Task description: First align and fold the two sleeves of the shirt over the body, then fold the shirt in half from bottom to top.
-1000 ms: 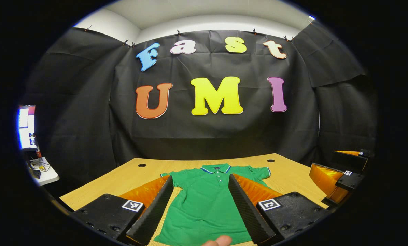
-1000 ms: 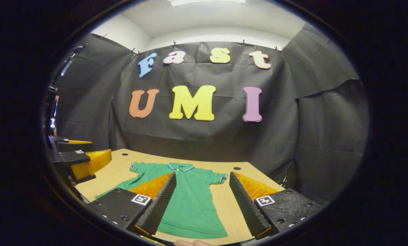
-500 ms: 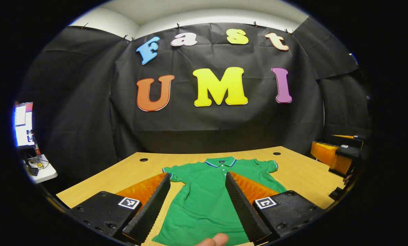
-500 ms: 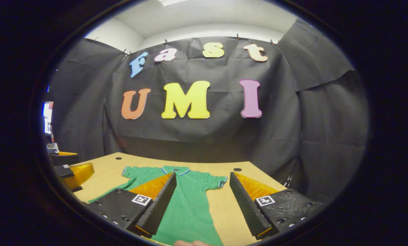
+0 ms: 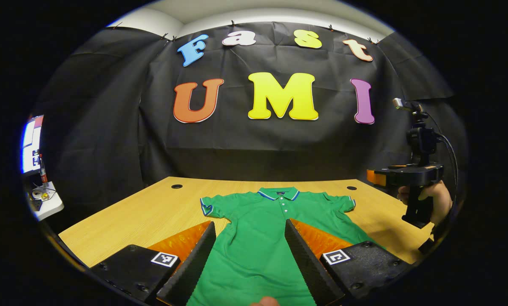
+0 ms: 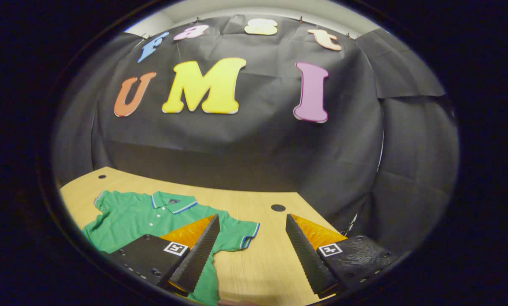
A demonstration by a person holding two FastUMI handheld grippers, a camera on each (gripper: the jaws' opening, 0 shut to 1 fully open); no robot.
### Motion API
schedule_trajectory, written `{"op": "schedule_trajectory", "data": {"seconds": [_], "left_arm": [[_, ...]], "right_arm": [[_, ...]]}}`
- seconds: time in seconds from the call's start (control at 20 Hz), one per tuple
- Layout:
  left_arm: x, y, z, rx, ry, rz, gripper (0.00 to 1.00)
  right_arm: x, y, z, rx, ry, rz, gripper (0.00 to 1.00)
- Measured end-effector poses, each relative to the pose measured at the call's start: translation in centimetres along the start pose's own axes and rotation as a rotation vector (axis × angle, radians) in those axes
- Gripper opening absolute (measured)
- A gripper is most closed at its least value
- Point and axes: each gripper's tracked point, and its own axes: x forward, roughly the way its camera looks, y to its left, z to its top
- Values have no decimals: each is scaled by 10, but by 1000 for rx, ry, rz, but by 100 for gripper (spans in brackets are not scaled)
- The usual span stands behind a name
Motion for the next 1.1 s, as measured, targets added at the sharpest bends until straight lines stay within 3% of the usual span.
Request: {"op": "schedule_trajectory", "data": {"seconds": [0.25,0.45,0.6,0.75,0.85,1.1], "left_arm": [[8,8,-8,6,25,18,100],[13,13,-15,13,37,30,100],[17,13,-21,22,56,33,100],[19,14,-25,22,69,34,100],[21,16,-25,24,71,39,100],[21,19,-25,14,72,47,100]], "right_arm": [[76,8,-65,148,233,-41,95],[98,30,-90,236,329,36,89],[101,31,-93,260,353,40,58],[107,33,-92,264,369,55,18],[108,37,-89,239,368,69,1],[105,45,-55,-90,253,49,0]]}}
